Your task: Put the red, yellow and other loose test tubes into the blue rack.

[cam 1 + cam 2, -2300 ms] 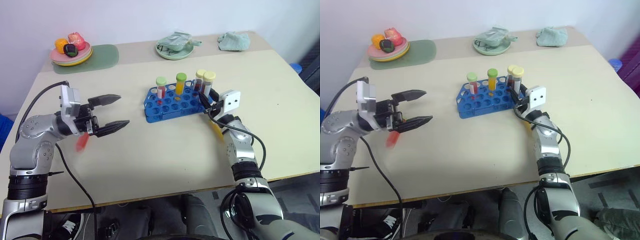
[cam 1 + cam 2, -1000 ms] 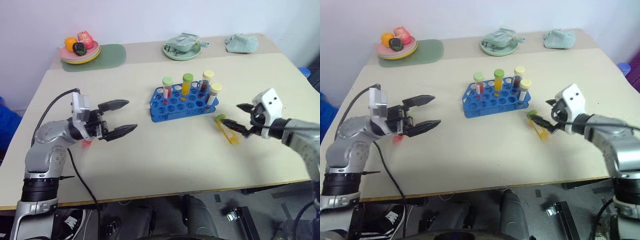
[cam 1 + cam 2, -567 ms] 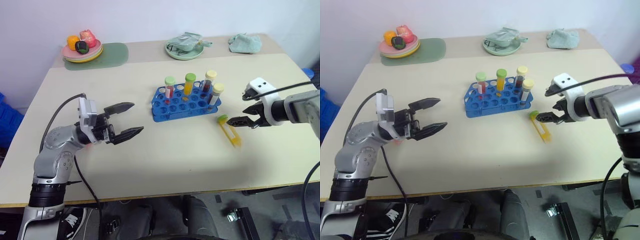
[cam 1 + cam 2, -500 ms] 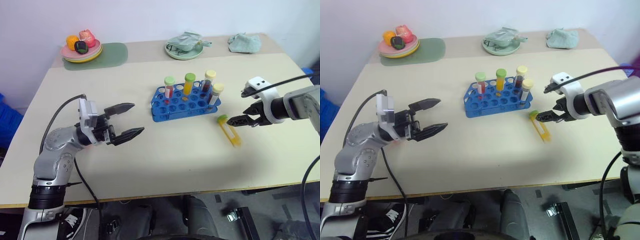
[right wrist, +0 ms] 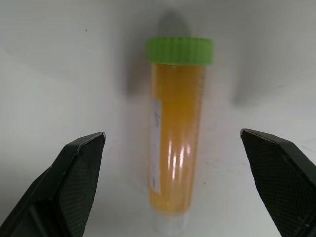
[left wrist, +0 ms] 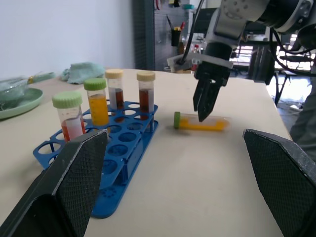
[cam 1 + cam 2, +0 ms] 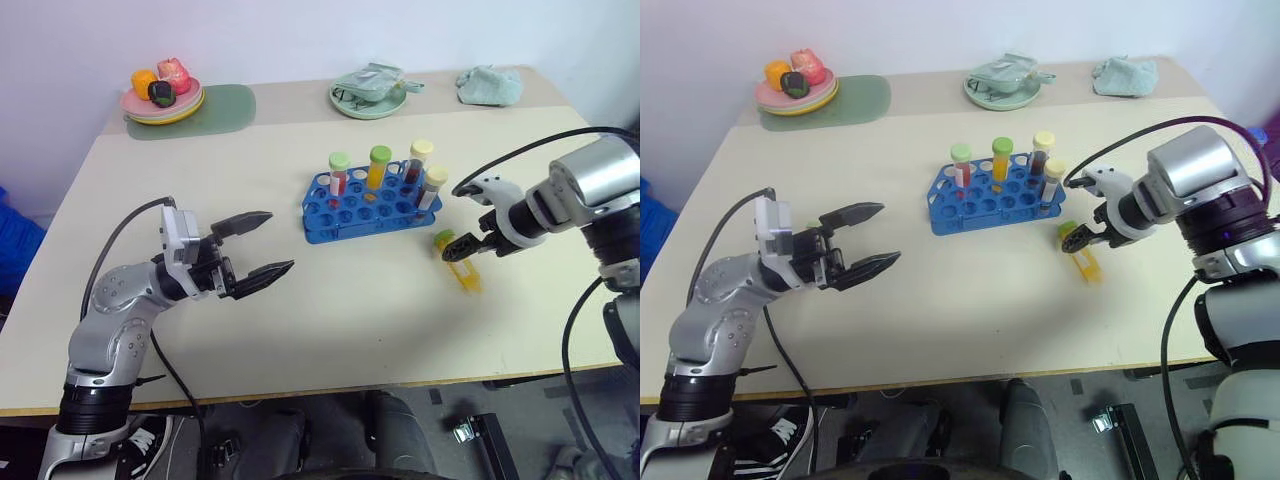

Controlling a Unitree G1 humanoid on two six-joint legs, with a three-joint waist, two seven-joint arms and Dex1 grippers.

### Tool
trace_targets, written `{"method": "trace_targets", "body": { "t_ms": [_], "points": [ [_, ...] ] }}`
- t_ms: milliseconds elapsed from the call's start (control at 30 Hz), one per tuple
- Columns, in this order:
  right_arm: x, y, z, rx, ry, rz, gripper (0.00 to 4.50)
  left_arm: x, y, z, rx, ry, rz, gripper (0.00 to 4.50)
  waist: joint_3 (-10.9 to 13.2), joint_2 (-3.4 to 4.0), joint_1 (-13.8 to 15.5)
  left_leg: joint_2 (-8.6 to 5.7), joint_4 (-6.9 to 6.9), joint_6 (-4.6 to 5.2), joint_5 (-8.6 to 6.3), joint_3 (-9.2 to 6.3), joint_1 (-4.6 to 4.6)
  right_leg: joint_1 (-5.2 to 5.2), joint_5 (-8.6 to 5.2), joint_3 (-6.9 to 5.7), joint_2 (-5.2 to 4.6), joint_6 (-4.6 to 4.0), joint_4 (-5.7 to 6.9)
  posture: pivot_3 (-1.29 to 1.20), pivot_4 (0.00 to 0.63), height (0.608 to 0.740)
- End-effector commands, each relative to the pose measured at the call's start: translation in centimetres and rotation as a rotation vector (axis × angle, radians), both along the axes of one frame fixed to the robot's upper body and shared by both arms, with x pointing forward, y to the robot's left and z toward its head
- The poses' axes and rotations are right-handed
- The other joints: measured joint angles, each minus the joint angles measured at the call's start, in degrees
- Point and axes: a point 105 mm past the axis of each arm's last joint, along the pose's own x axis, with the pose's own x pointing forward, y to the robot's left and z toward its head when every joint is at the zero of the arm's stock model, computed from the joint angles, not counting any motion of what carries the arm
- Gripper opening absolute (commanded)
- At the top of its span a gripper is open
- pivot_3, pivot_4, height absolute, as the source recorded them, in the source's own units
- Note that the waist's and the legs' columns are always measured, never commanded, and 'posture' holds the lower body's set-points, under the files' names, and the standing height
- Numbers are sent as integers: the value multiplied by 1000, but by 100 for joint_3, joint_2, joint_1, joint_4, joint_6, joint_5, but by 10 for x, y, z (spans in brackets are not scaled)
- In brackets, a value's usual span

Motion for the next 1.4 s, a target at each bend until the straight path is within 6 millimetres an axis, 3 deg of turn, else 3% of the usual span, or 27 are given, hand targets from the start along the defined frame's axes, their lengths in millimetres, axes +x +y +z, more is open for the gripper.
{"method": "trace_targets", "body": {
  "t_ms": [33,533,633,767,1033,1167,1400],
  "points": [
    [3,0,4,-15,-21,-12,4465,-6,1,6,-19,-42,1,4500,0,0,-1,0,0,0,0,0,0,0,0,0,0,0,-1,0,150,740],
    [1,-7,-15,-41,23,-60,4465,-12,6,-3,-34,-34,32,4500,-1,0,-4,0,0,0,0,0,2,1,1,0,1,0,0,0,150,740],
    [0,-6,-18,-48,21,-56,3647,-12,8,-4,-33,-33,36,4500,-1,0,0,0,0,0,0,0,2,2,1,0,1,-1,0,0,150,740],
    [1,-4,-18,-39,17,-56,1711,-12,9,-5,-31,-33,38,4500,-1,0,-8,1,0,0,0,0,3,2,1,-1,1,-1,0,0,150,740],
    [-2,-3,-19,-22,16,-44,1711,-10,11,-6,-29,-35,39,4500,-4,-5,-6,1,0,0,0,0,5,5,2,-1,2,-2,-1,0,150,740],
    [-3,-3,-20,-16,17,-42,801,-9,11,-6,-29,-37,35,4500,-4,-4,-4,1,0,0,0,0,6,6,2,-1,2,-2,-1,0,150,740],
    [-13,11,-8,73,4,59,801,-8,13,-7,-24,-37,28,4500,-3,-4,7,1,0,0,0,-1,4,4,2,-2,2,-2,-1,0,150,740]
  ]
}}
